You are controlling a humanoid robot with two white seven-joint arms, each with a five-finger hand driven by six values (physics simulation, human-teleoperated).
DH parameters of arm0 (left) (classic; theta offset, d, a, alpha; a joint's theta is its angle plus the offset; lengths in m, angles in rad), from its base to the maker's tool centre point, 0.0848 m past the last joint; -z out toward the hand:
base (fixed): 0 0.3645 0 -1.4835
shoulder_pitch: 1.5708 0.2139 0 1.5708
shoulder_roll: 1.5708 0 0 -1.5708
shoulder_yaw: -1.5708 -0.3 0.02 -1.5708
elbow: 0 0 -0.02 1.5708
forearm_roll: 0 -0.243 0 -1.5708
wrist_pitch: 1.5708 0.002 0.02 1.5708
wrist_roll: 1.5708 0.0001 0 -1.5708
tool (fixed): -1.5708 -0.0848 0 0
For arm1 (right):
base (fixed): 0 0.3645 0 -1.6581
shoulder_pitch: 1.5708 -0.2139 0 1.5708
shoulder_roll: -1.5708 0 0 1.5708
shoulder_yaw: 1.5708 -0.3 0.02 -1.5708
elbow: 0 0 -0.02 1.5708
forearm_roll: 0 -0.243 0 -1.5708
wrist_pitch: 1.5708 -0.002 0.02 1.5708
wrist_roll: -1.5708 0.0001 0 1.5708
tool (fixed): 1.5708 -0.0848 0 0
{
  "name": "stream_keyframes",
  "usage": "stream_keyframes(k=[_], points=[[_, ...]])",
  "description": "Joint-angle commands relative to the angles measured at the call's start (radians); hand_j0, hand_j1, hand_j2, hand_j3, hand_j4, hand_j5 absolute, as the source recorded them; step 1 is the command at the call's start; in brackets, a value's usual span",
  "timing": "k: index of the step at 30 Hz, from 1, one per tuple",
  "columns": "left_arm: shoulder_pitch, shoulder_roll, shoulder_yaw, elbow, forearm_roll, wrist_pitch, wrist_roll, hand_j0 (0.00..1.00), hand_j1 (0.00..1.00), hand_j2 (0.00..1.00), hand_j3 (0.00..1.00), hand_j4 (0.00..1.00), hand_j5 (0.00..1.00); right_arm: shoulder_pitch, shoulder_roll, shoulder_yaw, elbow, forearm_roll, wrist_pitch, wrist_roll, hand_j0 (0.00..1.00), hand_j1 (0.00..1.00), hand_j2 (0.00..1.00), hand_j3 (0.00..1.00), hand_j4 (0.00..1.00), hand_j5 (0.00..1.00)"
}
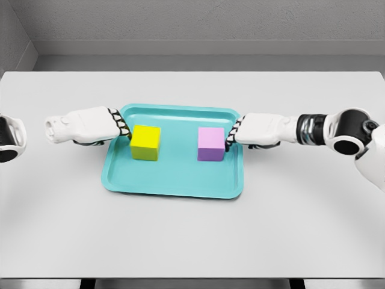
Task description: Push two cubes
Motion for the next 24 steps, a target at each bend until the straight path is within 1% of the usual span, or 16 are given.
stream_keyframes(k=[1, 7, 11, 12, 13, 16, 18, 21, 24], points=[[0.000, -0.011, 0.001, -0.001, 0.004, 0.002, -0.010, 0.76, 0.76, 0.76, 0.76, 0.76, 0.76, 0.000, 0.021, 0.003, 0.018, 0.011, 0.002, 0.000, 0.67, 0.67, 0.67, 0.67, 0.67, 0.67], [-0.006, -0.023, 0.001, -0.001, 0.005, 0.002, -0.016, 0.75, 0.75, 0.75, 0.75, 0.75, 0.75, -0.025, 0.032, 0.003, 0.024, 0.015, 0.002, 0.000, 0.66, 0.66, 0.66, 0.66, 0.66, 0.66], [-0.008, -0.030, 0.001, -0.001, 0.004, 0.002, -0.017, 0.75, 0.75, 0.75, 0.75, 0.75, 0.75, -0.044, 0.035, 0.002, 0.046, 0.015, 0.002, 0.000, 0.66, 0.66, 0.66, 0.66, 0.66, 0.66], [-0.008, -0.030, 0.001, -0.003, 0.004, 0.002, -0.016, 0.75, 0.75, 0.75, 0.75, 0.75, 0.75, -0.054, 0.040, 0.003, 0.065, 0.015, 0.002, 0.000, 0.66, 0.66, 0.66, 0.66, 0.66, 0.66], [-0.011, -0.030, 0.001, -0.003, 0.004, 0.002, -0.017, 0.75, 0.75, 0.75, 0.75, 0.75, 0.75, -0.063, 0.061, 0.003, 0.095, 0.024, 0.002, 0.000, 0.66, 0.66, 0.66, 0.66, 0.66, 0.66], [-0.014, -0.047, 0.001, -0.003, 0.004, 0.002, -0.017, 0.75, 0.75, 0.75, 0.75, 0.75, 0.75, -0.064, 0.090, 0.008, 0.099, 0.046, 0.002, 0.000, 0.66, 0.66, 0.66, 0.66, 0.66, 0.66], [-0.014, -0.047, 0.001, -0.003, 0.004, 0.002, -0.017, 0.75, 0.75, 0.75, 0.75, 0.75, 0.75, -0.083, 0.112, 0.040, 0.124, 0.049, 0.002, 0.000, 0.66, 0.66, 0.66, 0.66, 0.66, 0.66], [-0.014, -0.049, 0.001, -0.014, 0.004, 0.002, -0.017, 0.75, 0.75, 0.75, 0.75, 0.75, 0.75, -0.091, 0.126, 0.049, 0.127, 0.052, 0.002, 0.001, 0.66, 0.66, 0.66, 0.66, 0.66, 0.66], [-0.014, -0.049, 0.001, -0.017, 0.004, 0.002, -0.017, 0.75, 0.75, 0.75, 0.75, 0.75, 0.75, -0.095, 0.126, 0.063, 0.127, 0.052, 0.002, 0.000, 0.66, 0.66, 0.66, 0.66, 0.66, 0.66]])
